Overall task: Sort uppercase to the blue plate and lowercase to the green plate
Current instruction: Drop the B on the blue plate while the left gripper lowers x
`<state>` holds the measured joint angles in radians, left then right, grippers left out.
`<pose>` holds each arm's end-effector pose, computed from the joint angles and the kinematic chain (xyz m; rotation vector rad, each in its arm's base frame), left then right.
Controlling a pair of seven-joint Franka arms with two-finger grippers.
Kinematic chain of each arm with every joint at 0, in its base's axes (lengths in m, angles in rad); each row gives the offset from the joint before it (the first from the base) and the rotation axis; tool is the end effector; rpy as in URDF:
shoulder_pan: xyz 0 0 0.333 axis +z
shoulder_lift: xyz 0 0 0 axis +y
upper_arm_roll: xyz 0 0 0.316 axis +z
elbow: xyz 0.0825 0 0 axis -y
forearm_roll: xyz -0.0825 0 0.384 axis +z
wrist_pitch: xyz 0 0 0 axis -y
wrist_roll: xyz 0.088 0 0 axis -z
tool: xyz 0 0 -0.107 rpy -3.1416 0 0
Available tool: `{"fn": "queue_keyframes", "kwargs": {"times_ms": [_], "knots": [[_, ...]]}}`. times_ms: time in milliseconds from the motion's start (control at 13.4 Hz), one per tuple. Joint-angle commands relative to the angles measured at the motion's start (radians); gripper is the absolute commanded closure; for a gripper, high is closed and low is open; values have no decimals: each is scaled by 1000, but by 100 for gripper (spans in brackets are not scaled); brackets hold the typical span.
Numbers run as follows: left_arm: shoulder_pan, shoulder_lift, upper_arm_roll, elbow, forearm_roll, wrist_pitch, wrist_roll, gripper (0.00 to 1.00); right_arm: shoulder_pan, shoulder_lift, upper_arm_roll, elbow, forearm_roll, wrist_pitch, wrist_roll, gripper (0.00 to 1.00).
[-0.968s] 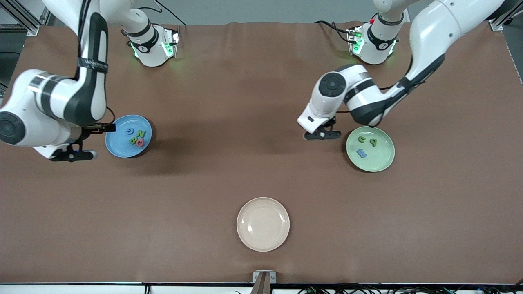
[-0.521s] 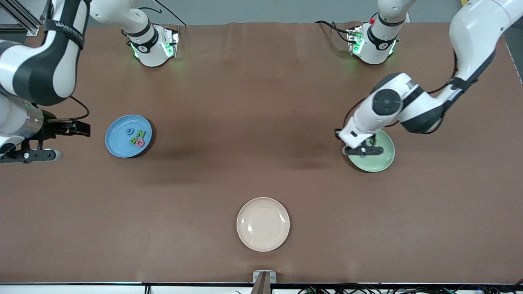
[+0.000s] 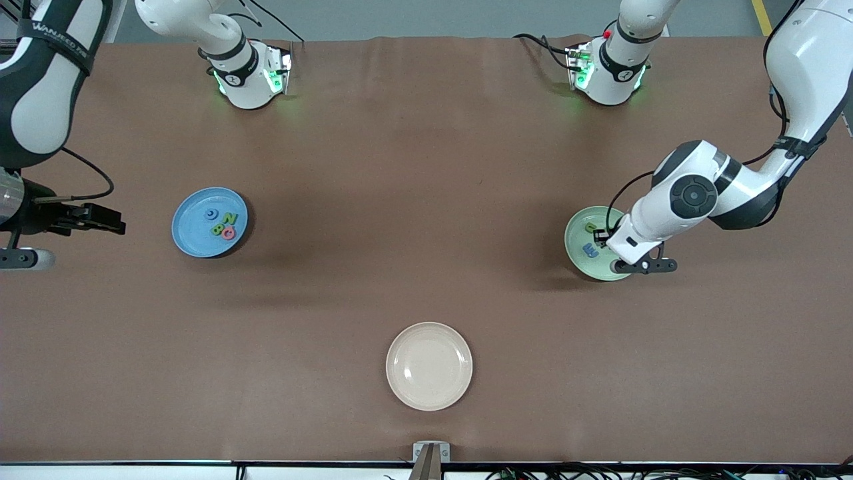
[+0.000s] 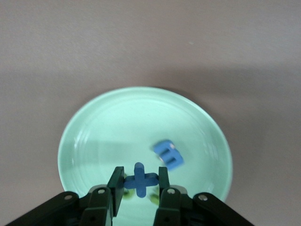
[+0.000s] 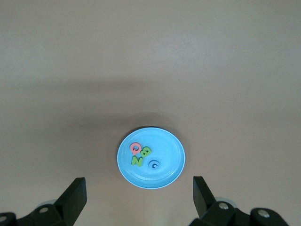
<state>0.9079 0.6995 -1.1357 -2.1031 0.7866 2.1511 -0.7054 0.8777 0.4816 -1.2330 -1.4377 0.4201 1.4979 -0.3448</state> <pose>0.5487 -0.0942 0.2420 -3.1117 -0.0192 0.1528 0.6165 -0.0388 0.5455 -3.1316 -0.0182 0.1757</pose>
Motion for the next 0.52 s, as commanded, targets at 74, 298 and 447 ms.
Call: {"fn": "queue_keyframes", "kwargs": {"times_ms": [74, 298, 447], "knots": [[-43, 23, 77, 1, 49, 61, 3, 89, -17, -11, 12, 63, 11, -28, -2, 0], [-79, 25, 122, 2, 49, 102, 4, 87, -19, -21, -12, 71, 8, -50, -64, 0], [-107, 26, 155, 5, 49, 107, 4, 84, -3, -28, -46, 71, 17, -152, -69, 0]]}}
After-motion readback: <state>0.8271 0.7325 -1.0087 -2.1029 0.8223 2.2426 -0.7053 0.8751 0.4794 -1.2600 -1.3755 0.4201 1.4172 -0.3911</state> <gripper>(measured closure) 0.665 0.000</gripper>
